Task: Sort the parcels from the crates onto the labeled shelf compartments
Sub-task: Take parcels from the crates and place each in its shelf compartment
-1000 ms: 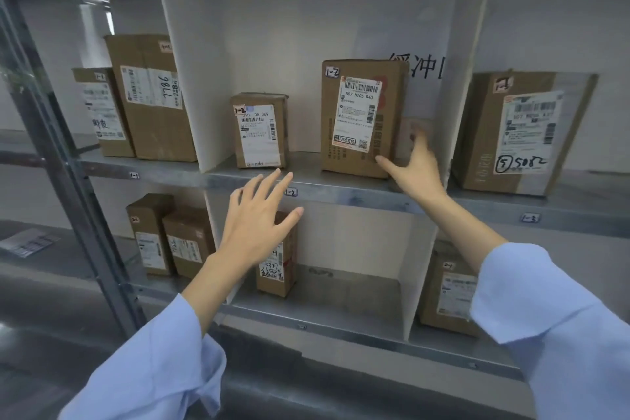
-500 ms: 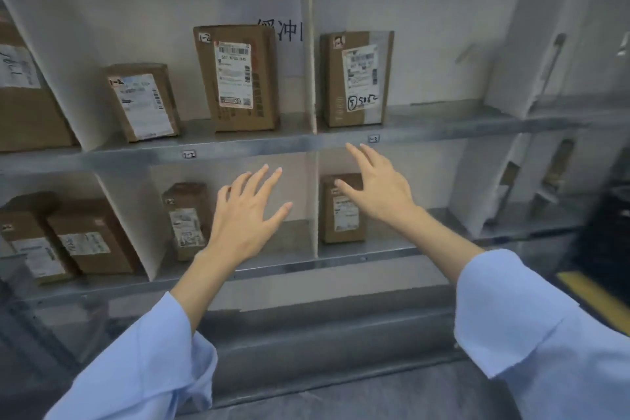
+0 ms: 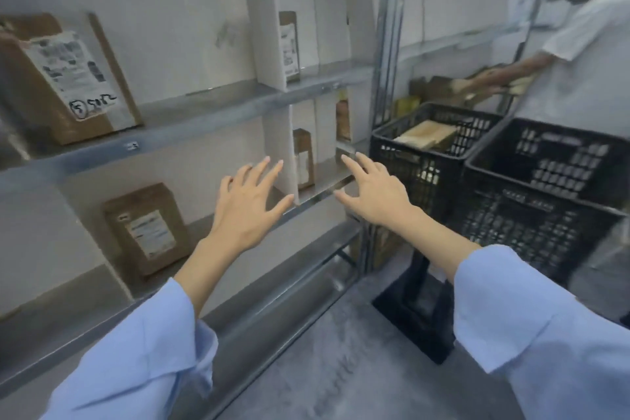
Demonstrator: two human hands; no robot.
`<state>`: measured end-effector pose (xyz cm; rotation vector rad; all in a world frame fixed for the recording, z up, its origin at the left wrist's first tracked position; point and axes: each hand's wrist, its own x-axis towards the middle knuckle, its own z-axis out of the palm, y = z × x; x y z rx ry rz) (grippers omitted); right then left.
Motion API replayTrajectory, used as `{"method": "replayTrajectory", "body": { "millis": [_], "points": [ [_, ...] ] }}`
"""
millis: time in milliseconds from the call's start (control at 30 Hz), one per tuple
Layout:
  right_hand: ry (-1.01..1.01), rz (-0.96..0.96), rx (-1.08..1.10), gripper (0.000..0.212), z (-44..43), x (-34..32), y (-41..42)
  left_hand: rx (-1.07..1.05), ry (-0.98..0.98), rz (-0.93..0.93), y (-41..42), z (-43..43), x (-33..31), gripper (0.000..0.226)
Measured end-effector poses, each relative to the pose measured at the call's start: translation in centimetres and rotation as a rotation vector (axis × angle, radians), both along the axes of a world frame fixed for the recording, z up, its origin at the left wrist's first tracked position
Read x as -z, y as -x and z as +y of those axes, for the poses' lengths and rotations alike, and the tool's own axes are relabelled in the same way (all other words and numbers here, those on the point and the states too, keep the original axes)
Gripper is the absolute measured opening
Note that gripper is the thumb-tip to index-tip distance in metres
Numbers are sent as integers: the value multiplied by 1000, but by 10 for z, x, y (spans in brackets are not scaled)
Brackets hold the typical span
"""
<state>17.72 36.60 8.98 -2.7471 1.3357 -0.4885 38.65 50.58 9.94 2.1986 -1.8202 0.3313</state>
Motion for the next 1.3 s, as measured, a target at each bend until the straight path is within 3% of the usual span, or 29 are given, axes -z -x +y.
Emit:
{"method": "replayTrajectory", "body": {
  "millis": [167, 300, 533, 900, 1300],
  "points": [
    [-36, 48, 160, 76, -86, 6, 99, 123, 16, -3, 87, -123, 8, 74],
    [-72, 32, 228, 76, -146, 8, 166, 193, -6, 18, 153, -209, 16, 85],
    [-148, -101, 262, 74, -226, 16, 225, 260, -45, 13, 216, -316, 32, 84],
    [-294, -253, 225, 71, -345, 53, 206, 303, -91, 18, 188, -448, 56, 83],
    [-455, -238, 185, 68, -493, 96, 116, 382, -183, 100, 94, -614, 95, 80]
  ]
}}
